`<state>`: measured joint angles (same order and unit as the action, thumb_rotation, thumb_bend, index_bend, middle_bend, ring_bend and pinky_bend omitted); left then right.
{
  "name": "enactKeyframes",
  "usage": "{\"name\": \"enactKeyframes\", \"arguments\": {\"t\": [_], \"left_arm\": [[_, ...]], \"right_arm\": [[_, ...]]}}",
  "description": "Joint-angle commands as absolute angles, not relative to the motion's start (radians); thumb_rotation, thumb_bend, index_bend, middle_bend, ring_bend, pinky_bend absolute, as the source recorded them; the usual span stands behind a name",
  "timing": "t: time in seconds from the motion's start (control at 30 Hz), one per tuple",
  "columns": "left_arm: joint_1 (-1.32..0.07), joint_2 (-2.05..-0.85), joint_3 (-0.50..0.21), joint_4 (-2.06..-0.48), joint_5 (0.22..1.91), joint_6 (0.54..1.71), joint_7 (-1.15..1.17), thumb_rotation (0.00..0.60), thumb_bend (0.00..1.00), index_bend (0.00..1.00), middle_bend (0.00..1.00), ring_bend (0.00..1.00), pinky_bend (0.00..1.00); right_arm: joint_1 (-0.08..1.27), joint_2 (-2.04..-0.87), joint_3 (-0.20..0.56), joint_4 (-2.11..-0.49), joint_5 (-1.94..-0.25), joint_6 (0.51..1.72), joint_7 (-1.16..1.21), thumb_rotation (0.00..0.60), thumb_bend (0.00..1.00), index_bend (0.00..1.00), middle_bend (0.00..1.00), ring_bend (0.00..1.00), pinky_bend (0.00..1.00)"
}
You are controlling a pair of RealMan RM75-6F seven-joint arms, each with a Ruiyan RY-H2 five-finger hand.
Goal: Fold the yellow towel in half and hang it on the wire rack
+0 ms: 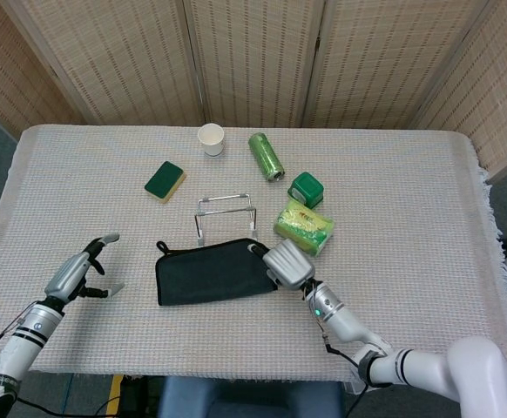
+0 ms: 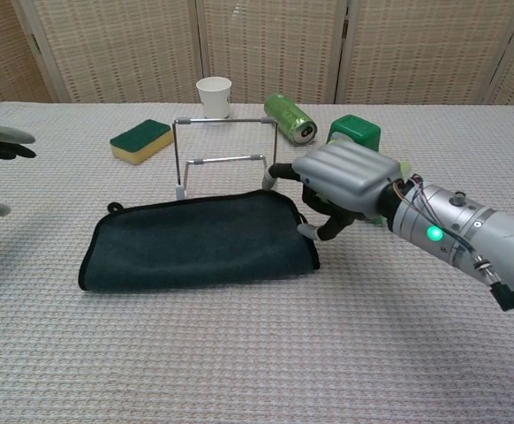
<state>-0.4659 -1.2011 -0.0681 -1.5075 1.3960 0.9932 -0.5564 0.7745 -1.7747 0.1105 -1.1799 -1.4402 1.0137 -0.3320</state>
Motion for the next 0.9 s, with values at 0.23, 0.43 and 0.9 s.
{"name": "enactKeyframes", "arguments": {"t": [0.23, 0.43, 0.9], "left_arm": [[-0.456, -1.200, -0.060, -1.508, 1.395, 0.992, -0.566, 0.600, 0.28, 0.02, 0.13, 0.07, 0.47], [-0.453, -1.196, -0.061, -1.515, 1.395, 0.998, -0.563, 0.600, 0.28, 0.02, 0.13, 0.07, 0.47], [-0.443, -1.193, -0.061, -1.513, 1.384, 0.995, -0.569, 0.600, 0.28, 0.02, 0.13, 0.07, 0.47]], "right_arm": [[0.806, -1.670, 0.053, -1.161, -1.539, 0.980, -0.334, 0.600, 0.29, 0.27, 0.89, 1.00, 1.00], [0.834, -1.683, 0.044, -1.128, -1.551, 0.932, -0.334, 0.600, 0.26, 0.30, 0.89, 1.00, 1.00], [0.854, -1.742, 0.023, -1.042, -1.584, 0.916, -0.324, 0.600, 0.26, 0.33, 0.89, 1.00, 1.00]]}}
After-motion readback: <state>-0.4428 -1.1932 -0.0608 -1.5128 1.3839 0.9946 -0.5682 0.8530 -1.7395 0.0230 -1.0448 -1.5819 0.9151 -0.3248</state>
